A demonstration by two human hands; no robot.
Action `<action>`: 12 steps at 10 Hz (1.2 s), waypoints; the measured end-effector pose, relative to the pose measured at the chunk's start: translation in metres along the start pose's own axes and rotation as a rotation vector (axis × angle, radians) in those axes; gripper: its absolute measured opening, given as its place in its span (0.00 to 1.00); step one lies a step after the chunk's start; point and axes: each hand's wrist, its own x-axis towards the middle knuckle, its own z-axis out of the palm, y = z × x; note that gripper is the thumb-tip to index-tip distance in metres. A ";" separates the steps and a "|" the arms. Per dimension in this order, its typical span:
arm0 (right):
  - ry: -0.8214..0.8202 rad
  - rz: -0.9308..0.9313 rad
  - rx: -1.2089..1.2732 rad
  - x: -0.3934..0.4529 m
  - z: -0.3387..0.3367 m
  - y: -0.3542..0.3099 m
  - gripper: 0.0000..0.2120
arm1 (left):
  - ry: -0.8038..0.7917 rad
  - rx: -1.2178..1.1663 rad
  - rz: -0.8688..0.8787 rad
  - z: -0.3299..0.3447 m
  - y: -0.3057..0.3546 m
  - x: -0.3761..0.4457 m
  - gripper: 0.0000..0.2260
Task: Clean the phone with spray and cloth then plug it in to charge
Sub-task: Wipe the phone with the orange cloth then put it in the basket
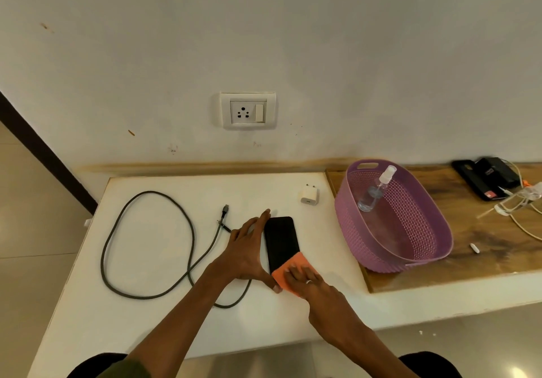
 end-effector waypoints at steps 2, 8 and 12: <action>0.210 -0.223 0.097 -0.016 -0.020 -0.002 0.36 | -0.007 0.015 0.024 -0.002 0.000 0.001 0.72; 0.185 -0.018 0.075 0.082 -0.035 -0.017 0.31 | -0.004 -0.007 0.037 -0.003 0.003 -0.001 0.72; 0.245 -0.040 -0.085 0.096 -0.026 -0.012 0.33 | -0.038 0.040 0.022 -0.004 0.009 0.002 0.65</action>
